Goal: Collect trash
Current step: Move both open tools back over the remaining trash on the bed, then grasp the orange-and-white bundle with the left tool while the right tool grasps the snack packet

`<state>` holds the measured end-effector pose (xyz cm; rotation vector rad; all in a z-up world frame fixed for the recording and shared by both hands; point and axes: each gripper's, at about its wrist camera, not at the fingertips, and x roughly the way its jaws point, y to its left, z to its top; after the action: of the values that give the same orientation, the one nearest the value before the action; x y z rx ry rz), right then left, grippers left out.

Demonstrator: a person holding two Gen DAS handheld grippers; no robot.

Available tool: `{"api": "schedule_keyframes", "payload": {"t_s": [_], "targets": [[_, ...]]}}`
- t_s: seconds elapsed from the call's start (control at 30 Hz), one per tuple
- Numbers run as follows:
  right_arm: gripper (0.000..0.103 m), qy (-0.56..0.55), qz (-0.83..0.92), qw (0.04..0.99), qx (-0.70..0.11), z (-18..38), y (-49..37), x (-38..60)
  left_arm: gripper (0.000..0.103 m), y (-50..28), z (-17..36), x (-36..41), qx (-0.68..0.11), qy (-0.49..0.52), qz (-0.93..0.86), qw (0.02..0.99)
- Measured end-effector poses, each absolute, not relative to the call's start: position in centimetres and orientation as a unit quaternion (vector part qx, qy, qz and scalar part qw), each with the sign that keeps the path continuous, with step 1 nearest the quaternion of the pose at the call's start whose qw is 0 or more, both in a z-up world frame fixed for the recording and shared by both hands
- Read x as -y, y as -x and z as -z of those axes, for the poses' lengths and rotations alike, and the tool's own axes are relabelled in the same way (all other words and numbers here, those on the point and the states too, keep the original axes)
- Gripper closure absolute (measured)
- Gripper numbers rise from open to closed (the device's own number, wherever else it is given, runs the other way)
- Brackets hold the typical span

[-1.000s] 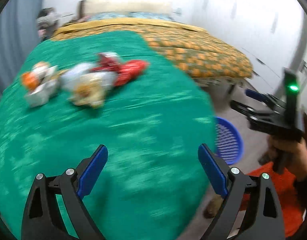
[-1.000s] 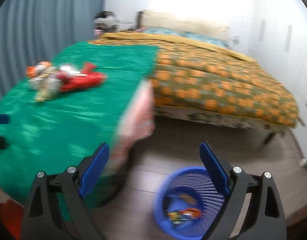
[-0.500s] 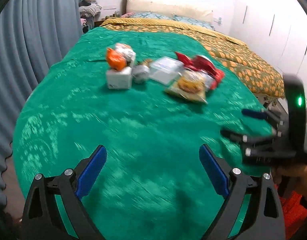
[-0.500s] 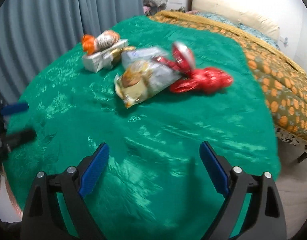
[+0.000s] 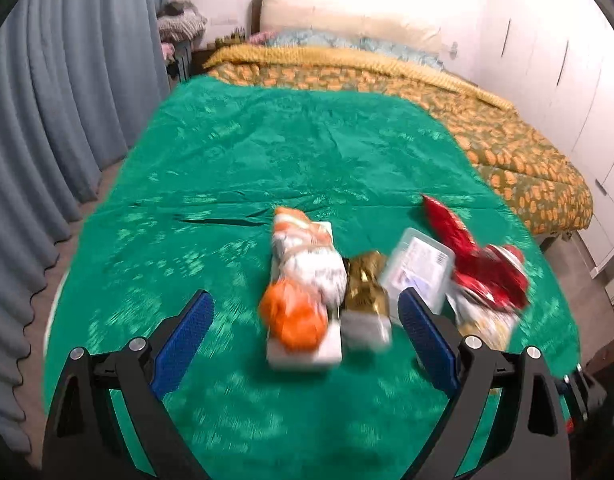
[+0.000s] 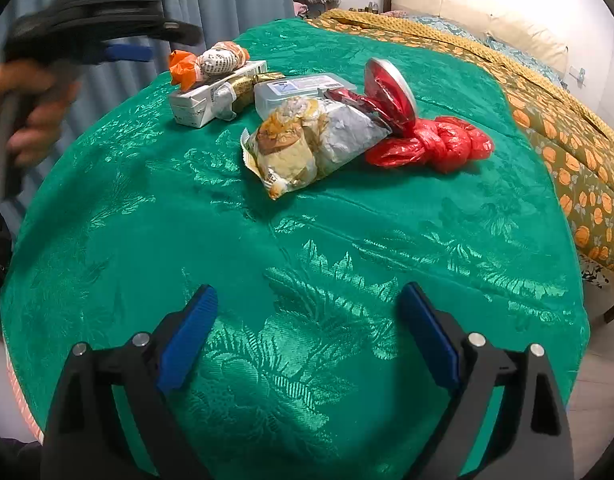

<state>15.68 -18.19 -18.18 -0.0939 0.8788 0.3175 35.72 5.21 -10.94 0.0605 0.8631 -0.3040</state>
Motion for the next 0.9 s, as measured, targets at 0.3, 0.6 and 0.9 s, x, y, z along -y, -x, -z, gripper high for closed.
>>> {"api": "schedule_keyframes", "payload": {"t_s": [0.3, 0.6, 0.9], "targets": [[0.013, 0.045, -0.152, 0.892, -0.423, 18.2, -15.7, 18.2, 0.059, -38.0, 12.9, -3.4, -0.438, -0.051, 0.138, 0.887], [0.013, 0.044, -0.153, 0.892, -0.423, 18.1, -15.7, 18.3, 0.06, -30.3, 9.6, -6.3, -0.419, -0.024, 0.139, 0.897], [0.013, 0.041, -0.154, 0.892, -0.423, 18.1, -15.5, 18.5, 0.055, -21.4, 16.3, -5.1, -0.453, -0.03, 0.142, 0.88]]}}
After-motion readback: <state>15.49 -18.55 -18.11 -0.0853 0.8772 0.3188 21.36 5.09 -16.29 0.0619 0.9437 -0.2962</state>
